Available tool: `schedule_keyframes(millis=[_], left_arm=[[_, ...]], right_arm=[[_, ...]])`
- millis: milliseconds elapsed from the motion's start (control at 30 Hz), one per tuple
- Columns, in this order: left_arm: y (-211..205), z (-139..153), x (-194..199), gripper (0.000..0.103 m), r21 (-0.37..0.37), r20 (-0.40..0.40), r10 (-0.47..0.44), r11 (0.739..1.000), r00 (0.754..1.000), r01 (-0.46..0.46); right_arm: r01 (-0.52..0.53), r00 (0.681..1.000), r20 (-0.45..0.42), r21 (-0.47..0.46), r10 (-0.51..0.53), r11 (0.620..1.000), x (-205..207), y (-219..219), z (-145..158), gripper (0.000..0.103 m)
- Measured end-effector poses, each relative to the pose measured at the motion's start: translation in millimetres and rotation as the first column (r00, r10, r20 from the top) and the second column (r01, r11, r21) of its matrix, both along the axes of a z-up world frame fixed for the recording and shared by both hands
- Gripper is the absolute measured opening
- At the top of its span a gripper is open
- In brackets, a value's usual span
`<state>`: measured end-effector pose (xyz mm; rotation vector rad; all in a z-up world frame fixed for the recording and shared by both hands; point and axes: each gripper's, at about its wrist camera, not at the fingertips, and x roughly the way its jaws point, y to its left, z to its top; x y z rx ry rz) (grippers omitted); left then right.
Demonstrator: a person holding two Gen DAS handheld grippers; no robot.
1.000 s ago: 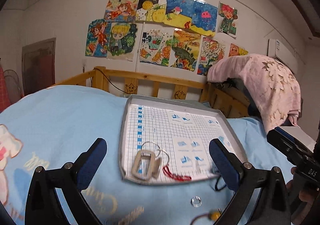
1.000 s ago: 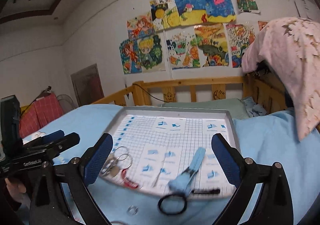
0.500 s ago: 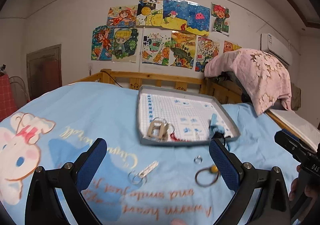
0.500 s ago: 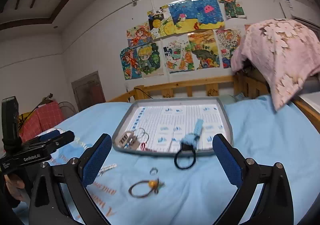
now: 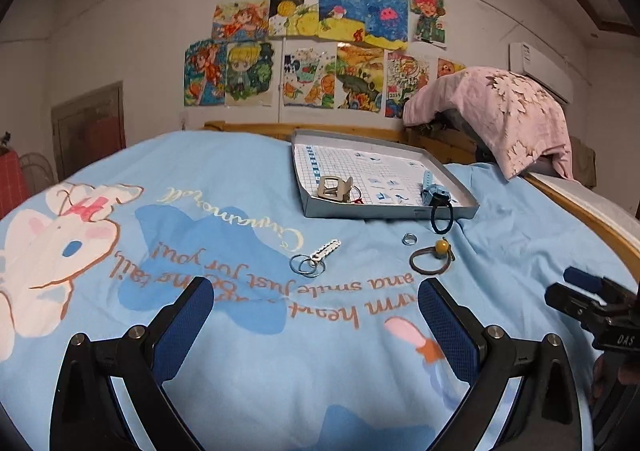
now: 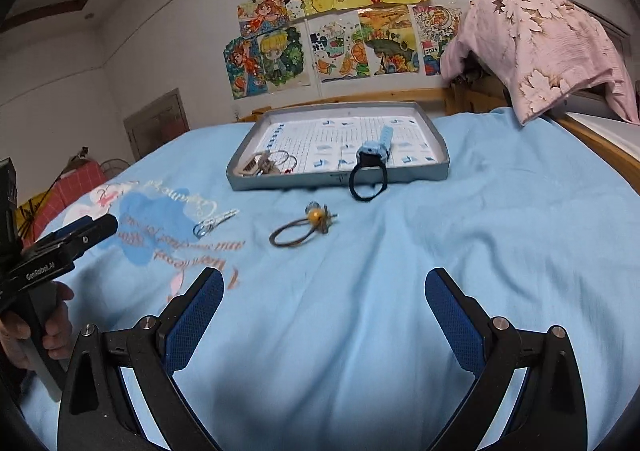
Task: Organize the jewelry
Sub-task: 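Withdraw both tools from the tray back over the remaining jewelry, then grasp the key rings with white clip with the left tool while the right tool grasps the orange-bead hair tie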
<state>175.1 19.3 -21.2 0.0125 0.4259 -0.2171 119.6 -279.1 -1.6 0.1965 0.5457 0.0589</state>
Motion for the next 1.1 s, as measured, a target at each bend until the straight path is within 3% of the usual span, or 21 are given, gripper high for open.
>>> schedule_keyframes(millis=[267,633,867,1100], left_arm=[[-4.5,-7.7,9.0,0.103,0.028,-0.07,-0.003,1.0,0.998,0.005],[2.6,-10.8,17.4,0.103,0.006,-0.103,0.014,1.0,0.995,-0.013],[11.9,0.8,45.7,0.103,-0.01,-0.064,0.061,0.998,0.996,-0.062],[11.3,-1.0,83.4,0.103,-0.018,-0.024,0.118,0.993,0.993,-0.119]], right_arm=[[-0.023,0.999,0.02,-0.114,0.026,0.993,-3.8,22.3,1.3,0.099],[-0.026,1.0,-0.002,-0.103,0.026,0.994,-0.5,21.5,-0.3,0.099],[-0.016,0.998,0.067,-0.061,0.02,0.998,16.5,13.4,18.0,0.099],[0.021,0.991,0.135,-0.077,-0.01,0.997,50.8,5.2,28.8,0.099]])
